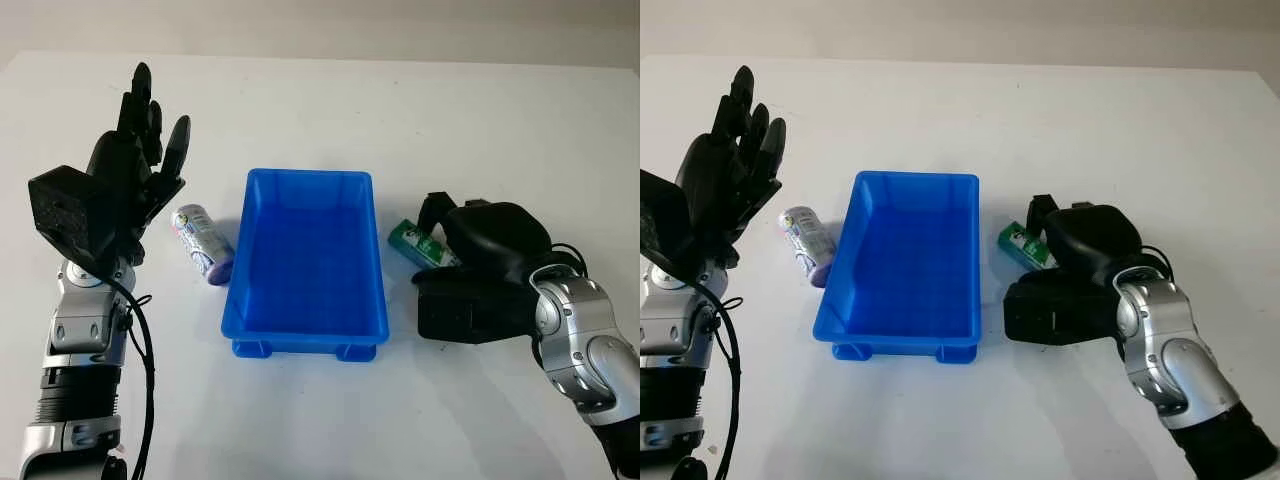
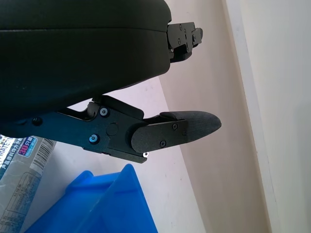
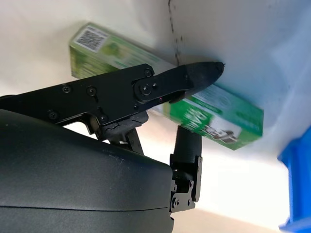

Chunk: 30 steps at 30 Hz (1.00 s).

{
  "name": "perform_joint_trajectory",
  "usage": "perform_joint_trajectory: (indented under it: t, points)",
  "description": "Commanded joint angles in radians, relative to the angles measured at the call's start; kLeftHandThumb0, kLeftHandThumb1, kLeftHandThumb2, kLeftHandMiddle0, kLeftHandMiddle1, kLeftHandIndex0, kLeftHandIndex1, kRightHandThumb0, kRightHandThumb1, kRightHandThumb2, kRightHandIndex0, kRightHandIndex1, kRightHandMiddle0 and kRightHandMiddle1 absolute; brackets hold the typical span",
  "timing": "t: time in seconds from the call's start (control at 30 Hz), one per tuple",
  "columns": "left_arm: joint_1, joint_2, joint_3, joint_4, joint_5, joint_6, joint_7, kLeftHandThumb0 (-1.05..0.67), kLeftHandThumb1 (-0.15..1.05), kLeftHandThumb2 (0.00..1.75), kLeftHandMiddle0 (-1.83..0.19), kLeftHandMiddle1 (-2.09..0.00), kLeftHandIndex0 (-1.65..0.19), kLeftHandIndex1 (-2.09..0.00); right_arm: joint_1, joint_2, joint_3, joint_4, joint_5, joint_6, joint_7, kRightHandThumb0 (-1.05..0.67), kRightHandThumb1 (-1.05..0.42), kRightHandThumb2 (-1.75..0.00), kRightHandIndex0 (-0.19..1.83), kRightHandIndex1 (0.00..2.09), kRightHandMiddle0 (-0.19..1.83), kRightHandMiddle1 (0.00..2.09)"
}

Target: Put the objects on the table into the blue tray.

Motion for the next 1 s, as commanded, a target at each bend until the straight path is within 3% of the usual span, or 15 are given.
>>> perform_joint_trajectory:
  t: [0.0,0.2,0.57,0.63,0.97]
  points:
    - [-0.018,0.003,0.000,-0.003,0.005,-0.006,0.005,-0.57,1.05,0.52,0.13,-0.05,0.14,-0.05,0.009,-0.002,-0.017,-0.019,-0.008,-0.026,-0.022,-0.53,-1.04,-0.08,0.71,2.09,0.27,2.09]
    - [-0.018,0.002,-0.001,-0.007,0.006,-0.003,0.007,-0.56,1.05,0.52,0.12,-0.06,0.13,-0.06,-0.001,0.001,-0.049,0.022,0.027,-0.131,-0.119,-0.46,-1.05,-0.14,0.78,2.09,0.46,2.09]
    - [-0.014,-0.002,0.000,-0.011,-0.001,-0.001,0.007,-0.57,1.05,0.51,0.12,-0.05,0.14,-0.05,-0.100,0.071,-0.121,0.236,0.134,-0.268,-0.375,-0.39,-1.05,-0.18,0.79,2.09,0.45,2.09]
    - [-0.015,-0.002,0.001,-0.007,-0.003,-0.003,0.006,-0.57,1.05,0.51,0.12,-0.05,0.14,-0.05,-0.127,0.083,-0.136,0.275,0.144,-0.290,-0.448,-0.41,-1.05,-0.16,0.85,2.09,0.52,2.09]
    - [-0.015,-0.006,0.000,-0.002,0.000,-0.003,0.010,-0.58,1.05,0.50,0.13,-0.05,0.14,-0.05,-0.284,0.086,-0.123,0.367,0.044,-0.339,-0.727,-0.42,-1.05,-0.13,0.99,2.09,0.68,2.09]
